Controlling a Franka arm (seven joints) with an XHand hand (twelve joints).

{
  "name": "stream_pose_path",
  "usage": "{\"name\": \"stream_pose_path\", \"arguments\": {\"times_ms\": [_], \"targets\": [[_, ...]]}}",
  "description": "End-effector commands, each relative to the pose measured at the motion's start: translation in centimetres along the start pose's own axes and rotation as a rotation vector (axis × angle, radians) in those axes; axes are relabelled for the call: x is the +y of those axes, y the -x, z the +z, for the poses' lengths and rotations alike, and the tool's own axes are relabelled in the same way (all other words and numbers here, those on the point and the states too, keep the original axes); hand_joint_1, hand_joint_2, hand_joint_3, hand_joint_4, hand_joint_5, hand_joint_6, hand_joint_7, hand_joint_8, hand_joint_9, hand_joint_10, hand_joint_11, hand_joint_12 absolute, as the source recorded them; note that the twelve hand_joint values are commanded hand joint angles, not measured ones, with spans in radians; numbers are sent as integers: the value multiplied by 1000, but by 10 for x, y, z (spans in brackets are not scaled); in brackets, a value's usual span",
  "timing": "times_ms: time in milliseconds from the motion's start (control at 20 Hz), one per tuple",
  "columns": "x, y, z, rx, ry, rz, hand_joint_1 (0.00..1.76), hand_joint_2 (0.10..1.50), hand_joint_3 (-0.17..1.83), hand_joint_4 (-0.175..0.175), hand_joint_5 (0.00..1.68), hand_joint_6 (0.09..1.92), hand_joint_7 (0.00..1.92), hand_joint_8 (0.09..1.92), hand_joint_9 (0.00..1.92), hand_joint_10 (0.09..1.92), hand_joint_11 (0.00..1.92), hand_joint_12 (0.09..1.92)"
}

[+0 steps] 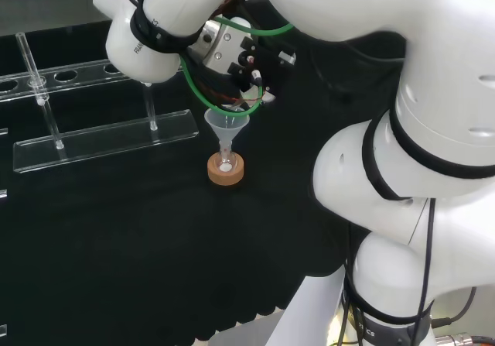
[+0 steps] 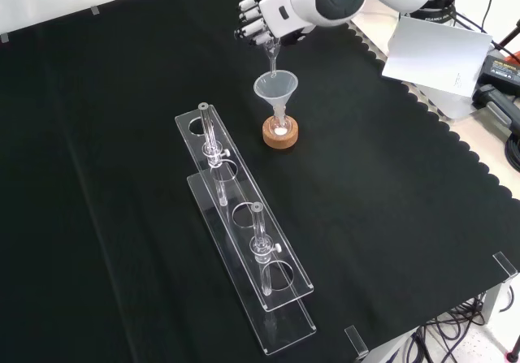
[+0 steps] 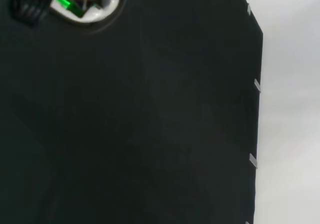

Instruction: Pour all the NaCl from the weighing funnel into the round-bottom flask.

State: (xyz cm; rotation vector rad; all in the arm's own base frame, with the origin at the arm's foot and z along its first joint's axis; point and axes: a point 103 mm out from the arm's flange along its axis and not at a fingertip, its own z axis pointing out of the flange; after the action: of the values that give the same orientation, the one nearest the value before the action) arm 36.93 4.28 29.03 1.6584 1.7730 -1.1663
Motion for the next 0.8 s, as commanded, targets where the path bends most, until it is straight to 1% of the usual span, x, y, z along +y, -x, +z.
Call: {"name": "stream_pose_path", "arguments": {"times_ms": [50,100,250,400,700,800], "targets": [[-3,11,-3,131,13,4,1130,639,666,175,1309,611,583,634,1001,228,947,957],[-3,12,-3,149,11,2,1130,639,666,175,1309,611,583,635,1001,228,947,957],[-3,17,1,235,1,-10,1130,639,666,175,1309,611,583,635,1001,228,947,957],[-3,22,6,288,-9,-13,1130,639,667,175,1309,611,583,635,1001,228,947,957],[-1,36,18,472,-23,-17,1130,639,667,175,1309,611,582,635,1001,227,946,957],[-1,40,21,523,-24,-16,1130,639,667,175,1309,611,582,635,1002,227,946,957]]}}
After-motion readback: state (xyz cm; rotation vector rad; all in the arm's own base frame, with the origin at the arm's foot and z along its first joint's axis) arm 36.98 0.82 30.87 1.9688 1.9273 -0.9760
